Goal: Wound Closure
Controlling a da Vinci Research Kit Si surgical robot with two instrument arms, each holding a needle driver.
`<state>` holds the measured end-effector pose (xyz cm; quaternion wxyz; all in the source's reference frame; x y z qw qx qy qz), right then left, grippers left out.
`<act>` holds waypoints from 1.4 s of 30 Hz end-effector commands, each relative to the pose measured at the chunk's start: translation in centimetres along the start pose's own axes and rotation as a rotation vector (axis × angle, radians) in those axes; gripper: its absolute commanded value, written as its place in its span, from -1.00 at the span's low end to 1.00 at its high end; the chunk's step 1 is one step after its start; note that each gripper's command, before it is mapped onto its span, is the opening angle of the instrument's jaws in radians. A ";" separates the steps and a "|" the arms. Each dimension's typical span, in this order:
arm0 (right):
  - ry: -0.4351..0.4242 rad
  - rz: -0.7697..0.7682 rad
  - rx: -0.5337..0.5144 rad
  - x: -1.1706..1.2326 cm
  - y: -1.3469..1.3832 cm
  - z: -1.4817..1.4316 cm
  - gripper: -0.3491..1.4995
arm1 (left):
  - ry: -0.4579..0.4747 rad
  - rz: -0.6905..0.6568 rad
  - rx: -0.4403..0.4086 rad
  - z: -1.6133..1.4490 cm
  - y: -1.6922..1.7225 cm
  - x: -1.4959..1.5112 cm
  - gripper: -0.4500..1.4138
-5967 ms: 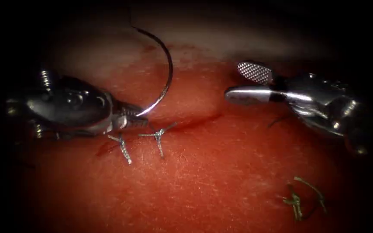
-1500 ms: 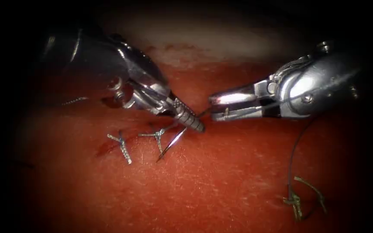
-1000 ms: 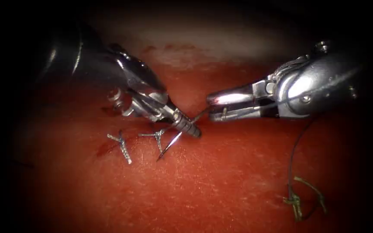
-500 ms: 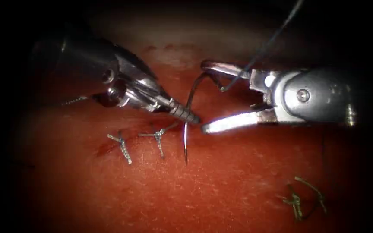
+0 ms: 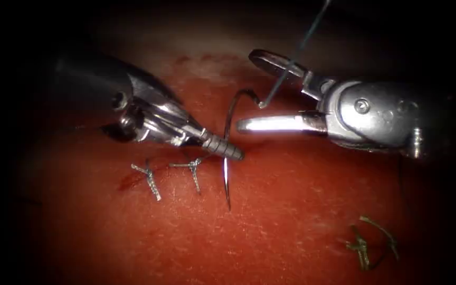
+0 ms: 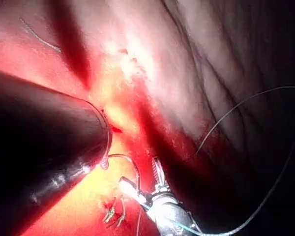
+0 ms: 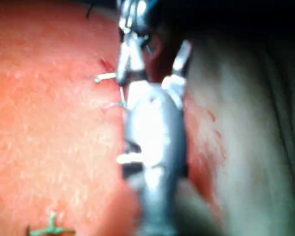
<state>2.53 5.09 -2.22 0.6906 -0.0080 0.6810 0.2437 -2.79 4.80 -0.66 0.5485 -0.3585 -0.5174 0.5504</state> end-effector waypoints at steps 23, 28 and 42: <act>-0.058 -0.003 0.135 -0.18 -0.07 0.24 -1.00 | -0.024 0.060 -0.010 0.17 0.11 0.02 -0.22; -0.060 -0.020 0.154 -0.18 -0.02 0.17 -1.00 | 0.002 0.352 0.103 0.29 0.05 0.01 0.29; -0.005 -0.169 0.106 -0.78 0.22 0.13 -1.00 | -0.008 0.614 0.427 0.00 0.03 -0.67 0.23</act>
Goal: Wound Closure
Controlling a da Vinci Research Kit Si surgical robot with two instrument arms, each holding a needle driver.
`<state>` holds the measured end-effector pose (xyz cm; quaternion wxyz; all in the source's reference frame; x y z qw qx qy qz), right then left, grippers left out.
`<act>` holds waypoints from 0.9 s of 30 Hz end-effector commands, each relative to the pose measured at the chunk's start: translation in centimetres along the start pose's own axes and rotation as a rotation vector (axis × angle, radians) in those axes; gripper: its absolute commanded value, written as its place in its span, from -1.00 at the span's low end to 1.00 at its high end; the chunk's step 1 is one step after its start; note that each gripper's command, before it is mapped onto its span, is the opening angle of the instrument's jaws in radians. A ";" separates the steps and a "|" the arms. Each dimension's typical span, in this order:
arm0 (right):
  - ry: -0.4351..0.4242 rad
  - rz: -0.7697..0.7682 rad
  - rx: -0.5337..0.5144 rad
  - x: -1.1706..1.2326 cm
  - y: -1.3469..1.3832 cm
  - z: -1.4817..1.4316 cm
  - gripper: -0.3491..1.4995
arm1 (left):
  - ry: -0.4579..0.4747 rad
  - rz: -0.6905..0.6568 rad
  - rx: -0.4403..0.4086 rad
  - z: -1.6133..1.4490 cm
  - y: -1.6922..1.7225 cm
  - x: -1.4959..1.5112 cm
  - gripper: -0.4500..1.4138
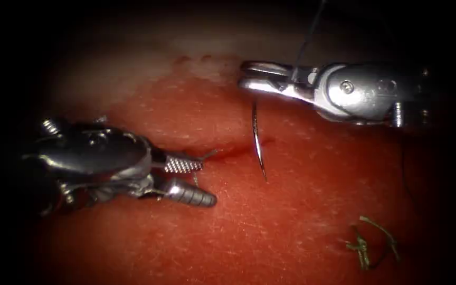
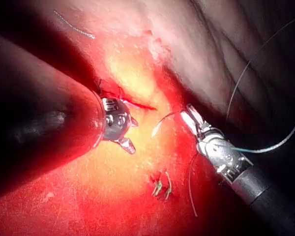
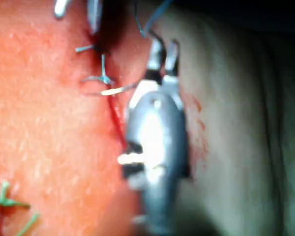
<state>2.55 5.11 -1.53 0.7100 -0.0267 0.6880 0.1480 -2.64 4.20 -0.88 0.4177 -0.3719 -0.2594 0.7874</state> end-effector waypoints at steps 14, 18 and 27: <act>0.134 -0.127 -0.035 -0.59 0.15 0.36 -1.00 | 0.048 0.153 0.134 1.06 -0.17 -0.54 -0.24; 0.183 -0.200 -0.036 -0.63 0.16 0.43 -1.00 | 0.041 0.163 0.128 1.15 -0.30 -0.60 -0.23; 0.207 -0.269 -0.056 -0.73 0.10 0.48 -1.00 | 0.021 0.142 0.099 1.41 -0.42 -0.75 -0.19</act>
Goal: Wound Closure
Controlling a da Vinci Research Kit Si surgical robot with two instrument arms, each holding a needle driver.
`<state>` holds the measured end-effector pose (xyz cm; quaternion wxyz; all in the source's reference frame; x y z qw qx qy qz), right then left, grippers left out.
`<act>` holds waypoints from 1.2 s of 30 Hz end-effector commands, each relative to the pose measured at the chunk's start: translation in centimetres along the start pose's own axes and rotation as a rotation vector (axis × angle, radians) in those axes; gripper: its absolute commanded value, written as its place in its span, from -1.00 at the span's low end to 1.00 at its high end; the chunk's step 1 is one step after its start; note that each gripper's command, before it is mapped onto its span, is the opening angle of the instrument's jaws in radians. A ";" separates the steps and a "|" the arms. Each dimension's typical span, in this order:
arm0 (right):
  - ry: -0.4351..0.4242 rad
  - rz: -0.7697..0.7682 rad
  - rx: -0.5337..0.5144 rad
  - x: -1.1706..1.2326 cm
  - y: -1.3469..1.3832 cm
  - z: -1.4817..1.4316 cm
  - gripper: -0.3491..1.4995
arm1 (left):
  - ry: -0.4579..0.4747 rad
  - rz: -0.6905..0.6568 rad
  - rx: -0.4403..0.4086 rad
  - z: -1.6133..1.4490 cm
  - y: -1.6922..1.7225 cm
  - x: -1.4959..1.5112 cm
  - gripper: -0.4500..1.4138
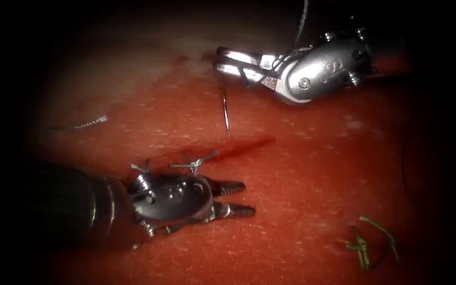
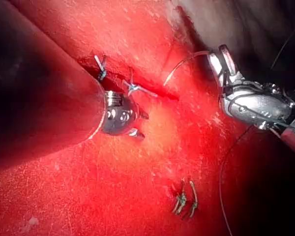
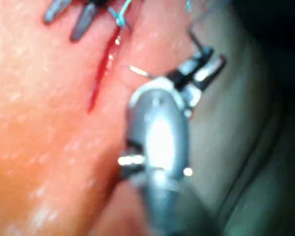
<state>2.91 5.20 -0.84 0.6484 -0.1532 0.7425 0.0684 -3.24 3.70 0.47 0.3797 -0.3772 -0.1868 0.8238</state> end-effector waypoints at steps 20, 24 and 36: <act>0.005 -0.120 0.017 -0.36 -0.24 0.05 -1.00 | -0.011 -0.019 -0.019 0.07 -0.05 -0.16 -0.13; 0.002 -0.159 0.015 -0.40 -0.25 0.04 -1.00 | -0.011 -0.019 -0.020 0.06 -0.05 -0.16 -0.13; 0.079 -0.253 -0.012 -0.36 -0.56 -0.09 -1.00 | -0.014 -0.032 -0.027 0.02 -0.12 -0.16 -0.13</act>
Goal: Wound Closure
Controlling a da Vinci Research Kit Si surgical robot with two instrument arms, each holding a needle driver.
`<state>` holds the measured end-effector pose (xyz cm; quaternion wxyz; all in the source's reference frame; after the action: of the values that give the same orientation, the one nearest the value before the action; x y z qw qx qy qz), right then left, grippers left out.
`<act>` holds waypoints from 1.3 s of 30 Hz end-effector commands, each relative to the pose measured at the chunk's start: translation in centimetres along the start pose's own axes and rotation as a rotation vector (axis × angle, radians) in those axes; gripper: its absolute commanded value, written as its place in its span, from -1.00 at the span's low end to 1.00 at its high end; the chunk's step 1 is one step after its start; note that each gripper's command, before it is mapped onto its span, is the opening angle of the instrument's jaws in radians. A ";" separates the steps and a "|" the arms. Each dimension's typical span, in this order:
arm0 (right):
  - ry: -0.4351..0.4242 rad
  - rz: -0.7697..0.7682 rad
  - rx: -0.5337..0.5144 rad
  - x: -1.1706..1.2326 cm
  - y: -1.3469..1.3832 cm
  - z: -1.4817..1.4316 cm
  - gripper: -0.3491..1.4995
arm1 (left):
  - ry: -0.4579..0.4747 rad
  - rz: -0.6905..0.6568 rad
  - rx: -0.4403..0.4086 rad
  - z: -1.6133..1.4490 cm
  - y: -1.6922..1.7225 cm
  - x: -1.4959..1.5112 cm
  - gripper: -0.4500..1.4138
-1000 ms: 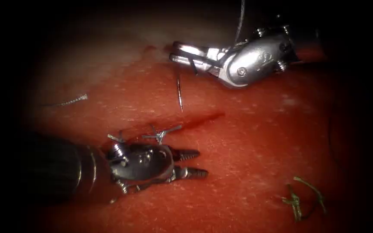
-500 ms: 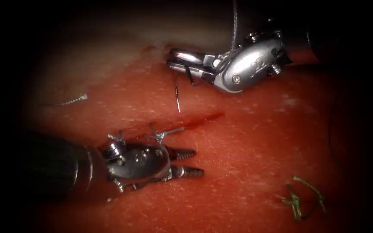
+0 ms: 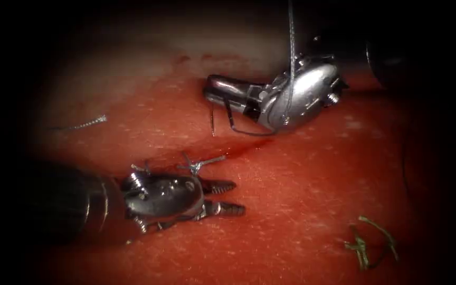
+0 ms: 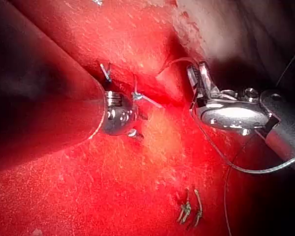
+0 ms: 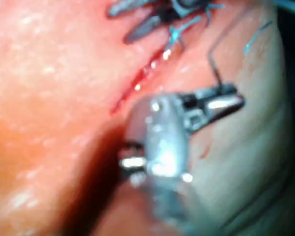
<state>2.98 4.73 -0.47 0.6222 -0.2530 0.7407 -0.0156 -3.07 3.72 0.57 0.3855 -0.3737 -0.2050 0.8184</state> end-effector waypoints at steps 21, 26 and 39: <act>0.002 0.000 0.069 0.16 -0.39 -0.11 -1.00 | -0.002 -0.008 -0.008 0.03 -0.02 -0.01 -0.11; -0.022 0.108 0.063 0.10 -0.30 -0.10 -1.00 | -0.002 -0.008 -0.007 0.04 -0.03 -0.01 -0.11; -0.112 0.325 0.093 -0.02 -0.07 -0.03 -1.00 | 0.001 -0.015 0.000 0.16 -0.04 -0.15 -0.09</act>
<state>2.92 4.68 -0.49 0.6692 -0.1018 0.7330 0.0675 -3.06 3.68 0.71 0.3920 -0.3721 -0.2054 0.8159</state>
